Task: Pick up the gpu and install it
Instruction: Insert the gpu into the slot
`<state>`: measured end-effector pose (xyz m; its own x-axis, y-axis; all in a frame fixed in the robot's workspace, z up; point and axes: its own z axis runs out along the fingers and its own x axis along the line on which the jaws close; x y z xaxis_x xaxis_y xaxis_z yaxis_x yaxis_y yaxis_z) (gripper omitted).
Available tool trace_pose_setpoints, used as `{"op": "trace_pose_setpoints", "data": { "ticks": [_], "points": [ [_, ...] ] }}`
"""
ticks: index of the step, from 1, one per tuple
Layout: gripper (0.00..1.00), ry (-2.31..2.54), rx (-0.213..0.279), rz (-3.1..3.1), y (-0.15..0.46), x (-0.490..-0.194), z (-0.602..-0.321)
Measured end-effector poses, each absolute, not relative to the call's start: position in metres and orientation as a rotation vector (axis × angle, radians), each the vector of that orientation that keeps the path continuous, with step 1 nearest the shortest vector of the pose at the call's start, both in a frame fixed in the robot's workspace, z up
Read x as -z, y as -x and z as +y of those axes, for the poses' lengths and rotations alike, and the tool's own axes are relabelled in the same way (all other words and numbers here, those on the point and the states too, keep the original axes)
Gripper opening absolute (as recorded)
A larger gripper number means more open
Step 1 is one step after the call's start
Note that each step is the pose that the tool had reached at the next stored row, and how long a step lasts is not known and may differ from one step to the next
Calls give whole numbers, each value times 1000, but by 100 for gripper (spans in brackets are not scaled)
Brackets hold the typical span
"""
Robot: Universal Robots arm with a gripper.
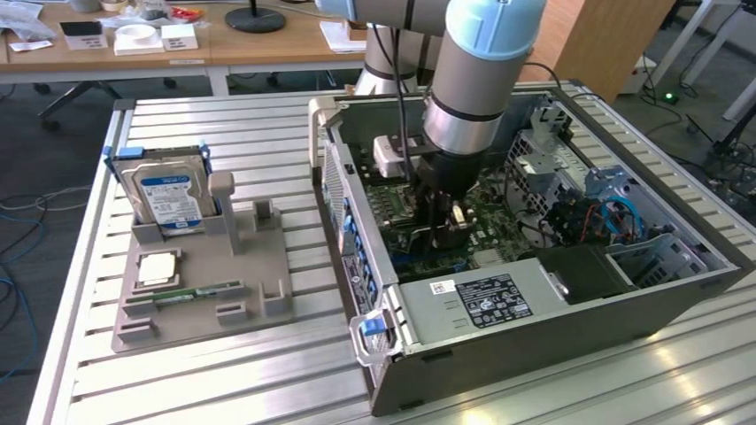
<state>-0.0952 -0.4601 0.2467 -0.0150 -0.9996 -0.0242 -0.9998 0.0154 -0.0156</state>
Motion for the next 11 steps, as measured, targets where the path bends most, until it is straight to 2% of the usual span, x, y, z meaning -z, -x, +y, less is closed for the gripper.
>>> {"op": "trace_pose_setpoints", "data": {
  "ticks": [11],
  "points": [
    [57, 2185, -9, 2218, 95, -282, -460]
  ]
}}
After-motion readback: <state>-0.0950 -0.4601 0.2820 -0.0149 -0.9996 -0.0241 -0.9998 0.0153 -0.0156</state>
